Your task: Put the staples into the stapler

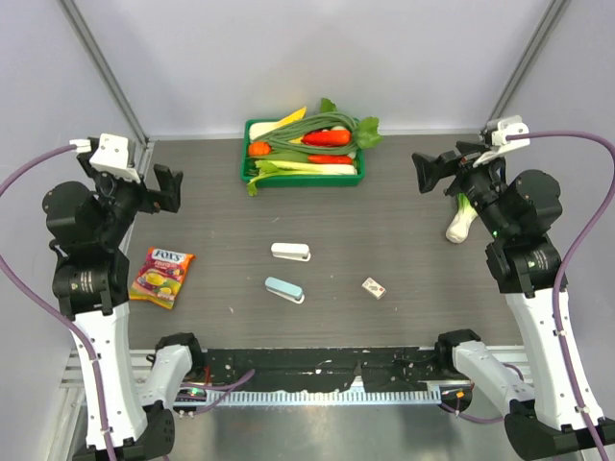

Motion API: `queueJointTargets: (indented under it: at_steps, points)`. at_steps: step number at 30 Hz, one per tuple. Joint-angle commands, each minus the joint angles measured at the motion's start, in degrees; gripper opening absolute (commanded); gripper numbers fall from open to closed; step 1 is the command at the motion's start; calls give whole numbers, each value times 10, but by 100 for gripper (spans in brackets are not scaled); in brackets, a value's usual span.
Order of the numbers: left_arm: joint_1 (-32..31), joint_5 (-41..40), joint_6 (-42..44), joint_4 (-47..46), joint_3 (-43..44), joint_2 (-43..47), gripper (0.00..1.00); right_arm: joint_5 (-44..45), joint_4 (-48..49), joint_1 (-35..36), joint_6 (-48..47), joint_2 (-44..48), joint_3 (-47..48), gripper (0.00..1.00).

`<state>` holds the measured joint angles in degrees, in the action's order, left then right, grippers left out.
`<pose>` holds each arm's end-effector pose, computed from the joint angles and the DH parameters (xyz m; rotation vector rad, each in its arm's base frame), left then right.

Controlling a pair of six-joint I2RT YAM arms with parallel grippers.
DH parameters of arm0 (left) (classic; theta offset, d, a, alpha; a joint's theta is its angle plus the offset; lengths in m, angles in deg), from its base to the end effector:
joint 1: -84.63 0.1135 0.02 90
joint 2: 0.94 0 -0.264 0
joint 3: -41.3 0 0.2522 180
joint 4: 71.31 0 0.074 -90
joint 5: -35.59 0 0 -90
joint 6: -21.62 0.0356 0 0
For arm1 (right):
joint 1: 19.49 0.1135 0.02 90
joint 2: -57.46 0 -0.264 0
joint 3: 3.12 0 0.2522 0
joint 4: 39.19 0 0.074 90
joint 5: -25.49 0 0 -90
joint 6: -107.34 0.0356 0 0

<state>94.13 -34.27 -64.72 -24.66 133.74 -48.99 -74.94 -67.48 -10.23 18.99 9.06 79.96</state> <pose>0.1313 0.0095 0.4820 0.1896 1.5976 -0.1051 0.1573 0.0322 0.4666 -0.2456 1.4469 0.2879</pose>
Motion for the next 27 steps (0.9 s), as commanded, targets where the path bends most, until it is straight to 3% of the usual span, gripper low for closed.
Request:
queueJointTargets:
  at_steps: [1, 9, 17, 19, 23, 27]
  points:
    - [3, 38, 7, -8, -12, 1, 100, 2, 16, -2, -3, 0, 17, 99]
    - [3, 146, 96, 68, -37, 7, 100, -150, -143, 0, -183, -3, 29, 100]
    - [-11, 233, 155, 77, -141, -9, 100, -201, -166, 1, -239, 9, -102, 100]
    - [-32, 215, 176, 72, -167, -20, 100, -218, -162, 8, -246, 2, -122, 99]
    - [-164, 112, 204, 68, -195, -60, 100, -213, -169, 28, -266, -23, -150, 99]
    - [-247, 58, 212, 45, -215, -111, 100, -166, -158, 71, -271, -55, -165, 99]
